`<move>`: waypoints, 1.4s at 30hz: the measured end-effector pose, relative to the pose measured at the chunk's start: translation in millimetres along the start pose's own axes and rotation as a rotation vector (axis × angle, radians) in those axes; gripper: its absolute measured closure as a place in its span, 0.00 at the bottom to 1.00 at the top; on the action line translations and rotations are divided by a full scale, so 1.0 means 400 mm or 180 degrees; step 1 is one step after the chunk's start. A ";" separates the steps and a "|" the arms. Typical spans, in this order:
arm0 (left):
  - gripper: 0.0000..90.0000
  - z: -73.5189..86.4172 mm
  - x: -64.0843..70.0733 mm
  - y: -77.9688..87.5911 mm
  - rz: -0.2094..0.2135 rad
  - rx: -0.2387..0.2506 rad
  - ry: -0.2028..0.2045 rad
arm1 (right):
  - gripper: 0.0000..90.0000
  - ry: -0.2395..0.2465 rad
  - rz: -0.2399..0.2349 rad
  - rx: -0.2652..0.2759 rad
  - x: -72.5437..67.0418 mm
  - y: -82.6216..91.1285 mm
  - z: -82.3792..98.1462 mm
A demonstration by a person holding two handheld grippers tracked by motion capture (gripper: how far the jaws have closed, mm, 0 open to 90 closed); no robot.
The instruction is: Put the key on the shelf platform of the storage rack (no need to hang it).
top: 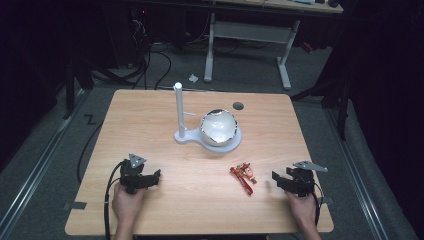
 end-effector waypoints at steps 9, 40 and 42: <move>0.17 -0.001 0.000 -0.001 -0.0001 0.0003 0.0010 | 0.35 0.0197 -0.0292 -0.0022 -0.084 0.008 -0.004; 0.17 -0.005 -0.002 -0.002 -0.0024 0.0026 0.0026 | 0.28 0.0648 -0.0473 -0.0290 -0.247 -0.078 -0.027; 0.17 -0.005 -0.002 -0.001 -0.0026 0.0022 0.0037 | 0.29 0.0674 -0.0479 -0.0315 -0.255 -0.079 -0.029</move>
Point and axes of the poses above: each handheld gripper's, and its own axes: y roughly backward along the jaws, z roughly out of its underside, x roughly to its right, the point moved 9 cm from there along -y, roughly forward along the jaws
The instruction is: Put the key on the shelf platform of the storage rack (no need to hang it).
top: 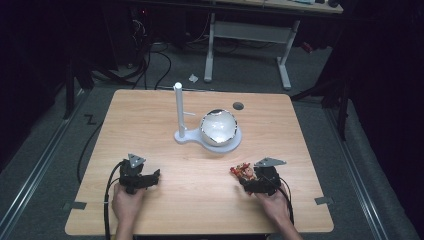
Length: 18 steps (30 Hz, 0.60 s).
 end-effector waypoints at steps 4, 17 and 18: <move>0.17 -0.001 0.000 -0.001 0.0008 -0.0006 -0.0002 | 0.29 0.0018 0.0035 -0.0025 -0.002 -0.011 0.001; 0.17 0.000 -0.001 -0.001 -0.0015 0.0004 0.0001 | 0.39 0.0308 0.0283 -0.0155 -0.001 -0.025 0.019; 0.17 0.000 0.000 -0.001 -0.0016 0.0005 0.0010 | 0.40 0.0299 0.0277 -0.0143 0.001 -0.024 0.020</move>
Point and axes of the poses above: each handheld gripper's, and its own axes: y roughly backward along the jaws, z roughly out of its underside, x roughly to its right, the point moved 9 cm from there along -y, roughly forward along the jaws
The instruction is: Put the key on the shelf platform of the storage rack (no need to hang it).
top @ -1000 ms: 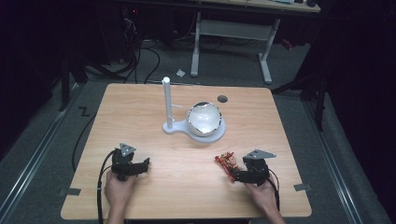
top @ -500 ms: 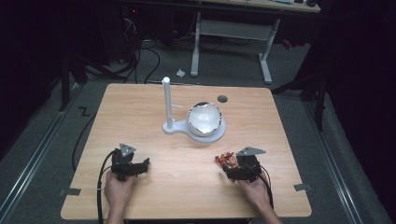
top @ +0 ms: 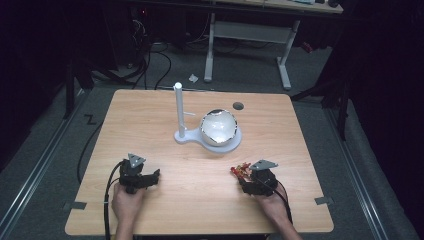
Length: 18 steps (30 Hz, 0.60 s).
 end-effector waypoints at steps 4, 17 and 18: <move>0.17 -0.002 0.000 -0.001 0.0011 0.0009 -0.0005 | 0.52 -0.0095 -0.0010 0.0041 0.009 0.005 0.005; 0.17 -0.003 0.000 -0.002 0.0005 0.0014 0.0005 | 0.71 -0.0193 -0.0205 0.0132 0.019 0.022 0.018; 0.17 -0.003 0.000 -0.002 0.0006 0.0012 0.0005 | 0.72 -0.0181 -0.0212 0.0126 0.020 0.023 0.019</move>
Point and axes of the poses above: each handheld gripper's, and its own axes: y roughly backward along the jaws, z roughly out of its underside, x roughly to its right, the point moved 9 cm from there along -y, roughly forward along the jaws
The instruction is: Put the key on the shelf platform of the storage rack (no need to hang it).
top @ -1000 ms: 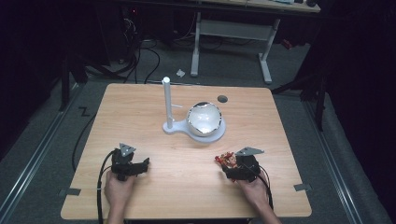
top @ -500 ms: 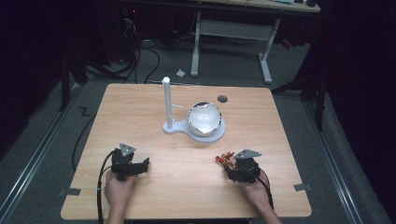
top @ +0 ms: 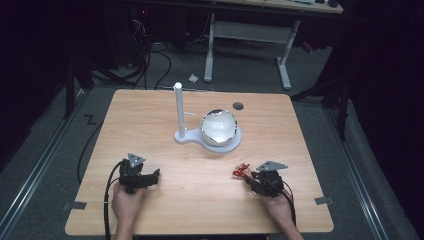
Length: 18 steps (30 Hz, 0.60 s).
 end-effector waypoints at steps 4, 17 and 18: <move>0.17 -0.001 0.000 0.000 0.0006 -0.0005 -0.0001 | 0.72 0.0005 -0.0028 0.0009 0.001 0.001 0.000; 0.17 0.000 0.000 0.000 -0.0015 -0.0003 0.0027 | 0.82 0.0035 -0.0174 0.0090 -0.005 0.019 -0.016; 0.17 -0.001 0.000 -0.001 0.0004 -0.0001 -0.0003 | 0.82 0.0040 -0.0173 0.0104 -0.007 0.021 -0.019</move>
Point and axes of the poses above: each handheld gripper's, and its own axes: y roughly backward along the jaws, z roughly out of its underside, x roughly to its right, the point moved 9 cm from there along -y, roughly forward along the jaws
